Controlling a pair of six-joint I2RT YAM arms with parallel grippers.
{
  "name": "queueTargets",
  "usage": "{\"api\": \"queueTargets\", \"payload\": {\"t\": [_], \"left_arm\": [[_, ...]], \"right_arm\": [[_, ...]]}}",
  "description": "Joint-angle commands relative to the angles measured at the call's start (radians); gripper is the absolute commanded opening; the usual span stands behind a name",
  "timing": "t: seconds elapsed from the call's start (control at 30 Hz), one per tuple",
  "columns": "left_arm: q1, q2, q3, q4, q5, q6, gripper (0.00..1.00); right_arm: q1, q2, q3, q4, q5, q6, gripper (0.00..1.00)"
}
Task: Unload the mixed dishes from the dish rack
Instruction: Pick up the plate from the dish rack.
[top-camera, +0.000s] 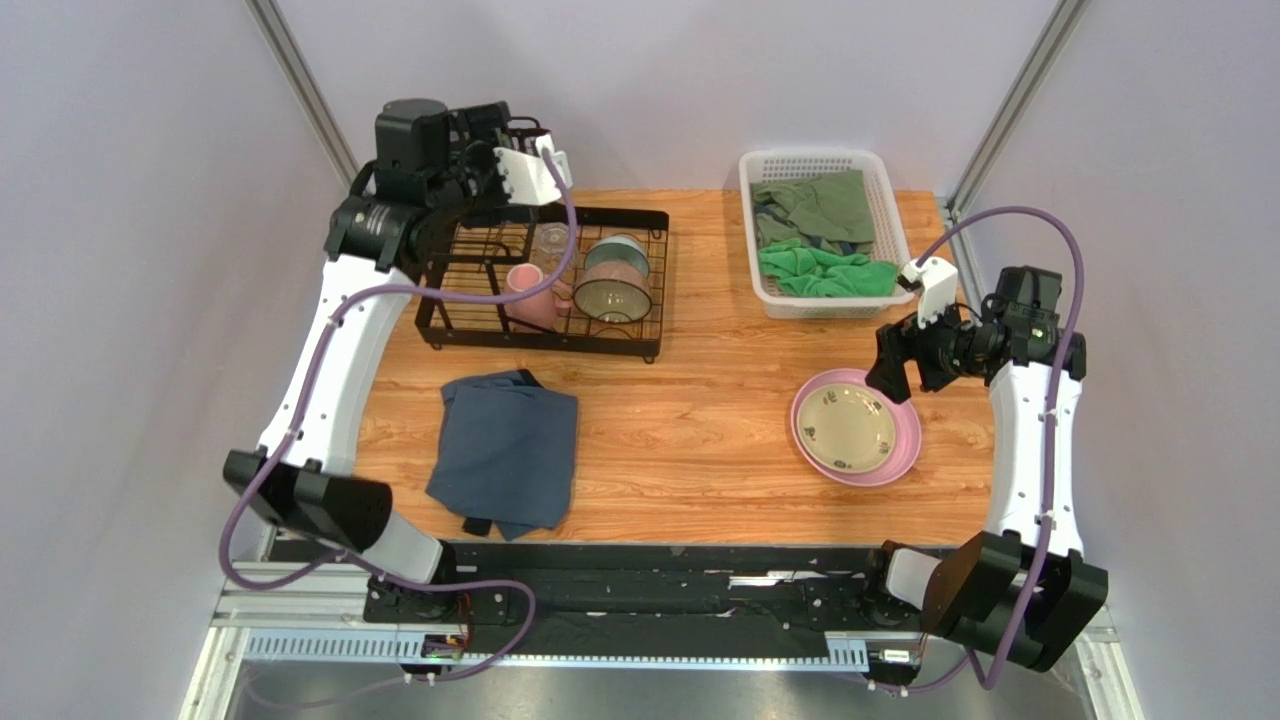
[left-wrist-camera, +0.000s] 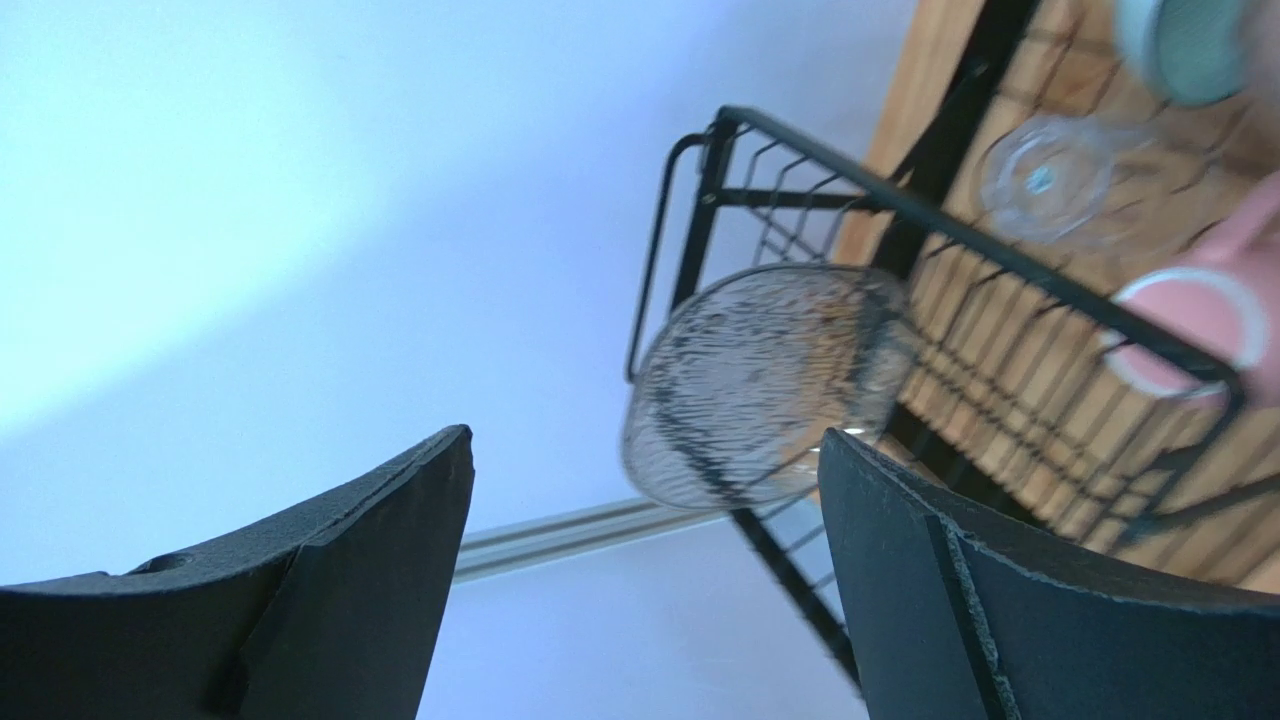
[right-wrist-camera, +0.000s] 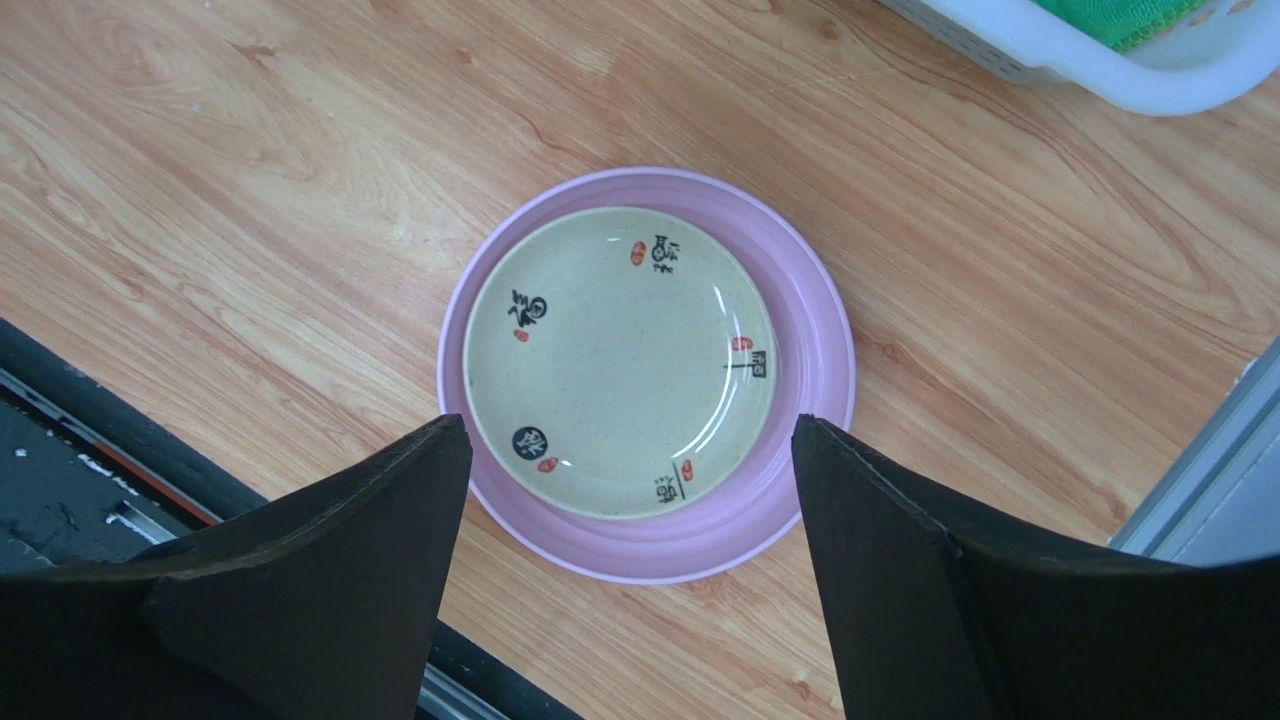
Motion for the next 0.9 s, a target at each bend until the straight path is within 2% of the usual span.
{"api": "queueTargets", "payload": {"t": [0.0,0.3,0.5,0.63,0.87], "left_arm": [[0.035,0.111,0.156,-0.095,-0.02,0.293,0.93],[0.103,0.35,0.443,-0.262,0.059,0.481,0.92],[0.132,0.435,0.494,-0.296,0.079,0.625,0.91],[0.143,0.481,0.532,-0.321,0.107,0.654,0.9],[0.158,0.529,0.535,-0.241,0.095,0.663,0.89]], "right_arm": [[0.01,0.022,0.056,-0.02,-0.063,0.033,0.83],[0.011,0.061,0.054,0.003,-0.09,-0.01,0.83],[0.011,0.104,0.053,0.009,-0.11,-0.02,0.83],[0.011,0.141,0.059,0.013,-0.121,-0.014,0.82],[0.011,0.181,0.064,0.014,-0.121,-0.017,0.81]]}}
